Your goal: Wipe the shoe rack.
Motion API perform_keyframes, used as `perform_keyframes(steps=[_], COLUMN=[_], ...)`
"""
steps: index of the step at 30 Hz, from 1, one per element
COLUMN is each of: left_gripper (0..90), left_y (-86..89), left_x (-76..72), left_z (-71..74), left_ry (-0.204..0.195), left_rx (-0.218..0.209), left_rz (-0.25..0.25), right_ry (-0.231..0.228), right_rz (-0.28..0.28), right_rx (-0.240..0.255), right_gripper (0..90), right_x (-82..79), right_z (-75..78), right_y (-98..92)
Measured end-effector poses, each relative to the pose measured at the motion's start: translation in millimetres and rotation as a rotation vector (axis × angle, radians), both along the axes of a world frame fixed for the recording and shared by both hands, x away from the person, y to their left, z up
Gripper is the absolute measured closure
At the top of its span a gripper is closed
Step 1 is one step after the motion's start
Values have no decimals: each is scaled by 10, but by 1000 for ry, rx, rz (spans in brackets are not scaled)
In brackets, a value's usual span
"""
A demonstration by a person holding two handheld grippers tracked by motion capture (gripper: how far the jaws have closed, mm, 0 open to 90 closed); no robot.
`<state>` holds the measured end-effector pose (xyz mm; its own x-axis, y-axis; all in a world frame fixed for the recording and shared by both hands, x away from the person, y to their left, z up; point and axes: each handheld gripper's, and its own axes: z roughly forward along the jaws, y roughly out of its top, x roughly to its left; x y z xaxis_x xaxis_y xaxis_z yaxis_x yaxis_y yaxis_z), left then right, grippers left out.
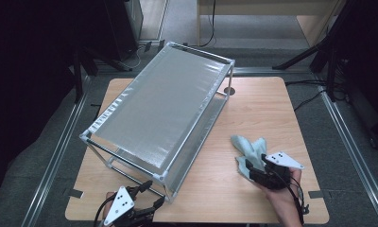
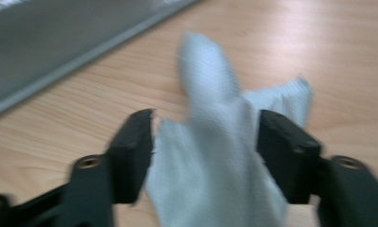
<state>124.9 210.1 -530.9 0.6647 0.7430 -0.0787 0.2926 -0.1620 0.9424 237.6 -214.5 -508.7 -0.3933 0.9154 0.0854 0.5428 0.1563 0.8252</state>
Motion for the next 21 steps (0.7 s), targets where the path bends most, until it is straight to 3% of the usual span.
perform_keyframes(steps=[4,8,11,16,21], left_gripper=[318,306,293,281,282], left_y=[182,377,536,785,943], left_x=[-32,-3,48,172,267], left_z=[45,92,83,43,23], left_ry=[-8,-30,-29,4,26], left_rx=[-28,-43,-47,-55,-52], left_rz=[28,95,161,287,443], right_ry=[-58,-90,-99,-95,-93], right_rz=[74,169,247,337,411], right_rx=[-10,7,36,95,80], right_gripper=[146,62,36,35,36], right_x=[-163,-329,-456,-613,-754], right_z=[80,113,132,170,160], right_y=[310,711,1013,1384,1725])
